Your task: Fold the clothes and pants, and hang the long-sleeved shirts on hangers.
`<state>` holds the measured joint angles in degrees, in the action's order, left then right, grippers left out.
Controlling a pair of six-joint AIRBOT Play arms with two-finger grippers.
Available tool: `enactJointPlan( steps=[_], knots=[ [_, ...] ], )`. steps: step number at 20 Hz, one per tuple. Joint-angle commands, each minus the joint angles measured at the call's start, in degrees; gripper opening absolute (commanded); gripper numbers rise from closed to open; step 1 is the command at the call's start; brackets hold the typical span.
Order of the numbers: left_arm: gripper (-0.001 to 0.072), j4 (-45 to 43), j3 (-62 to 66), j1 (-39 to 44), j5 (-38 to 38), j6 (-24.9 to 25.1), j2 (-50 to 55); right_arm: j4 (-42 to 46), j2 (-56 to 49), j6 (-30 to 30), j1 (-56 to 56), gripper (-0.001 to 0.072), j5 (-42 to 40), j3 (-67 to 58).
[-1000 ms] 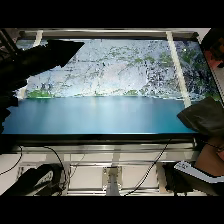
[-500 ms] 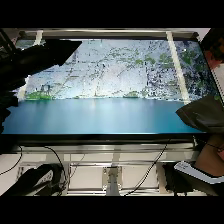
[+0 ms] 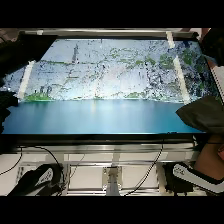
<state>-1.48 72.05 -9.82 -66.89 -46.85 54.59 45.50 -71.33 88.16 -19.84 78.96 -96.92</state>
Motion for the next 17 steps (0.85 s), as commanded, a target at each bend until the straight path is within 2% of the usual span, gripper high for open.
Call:
enactJointPlan(
  steps=[1, 6, 9, 17],
  knots=[
    [0.0005, 0.0, 0.0, -3.1, -3.34, -3.15, -2.56, -3.1, -0.92, -2.38, 12.41, 0.0014, -2.8, -0.04],
    [0.0006, 0.31, 0.0, -3.13, -3.52, -3.58, -4.66, -1.51, -3.15, -2.36, 18.53, 0.0017, -4.11, -0.04],
    [0.0007, 1.14, 0.0, -3.06, -3.78, -3.98, -4.61, -1.25, -3.19, -2.34, 18.91, 0.0017, -6.49, -0.04],
    [0.0007, 1.14, 0.0, -3.06, -3.74, -3.98, -4.57, -1.07, -3.19, -2.34, 18.91, 0.0017, -6.56, -0.04]
  ],
)
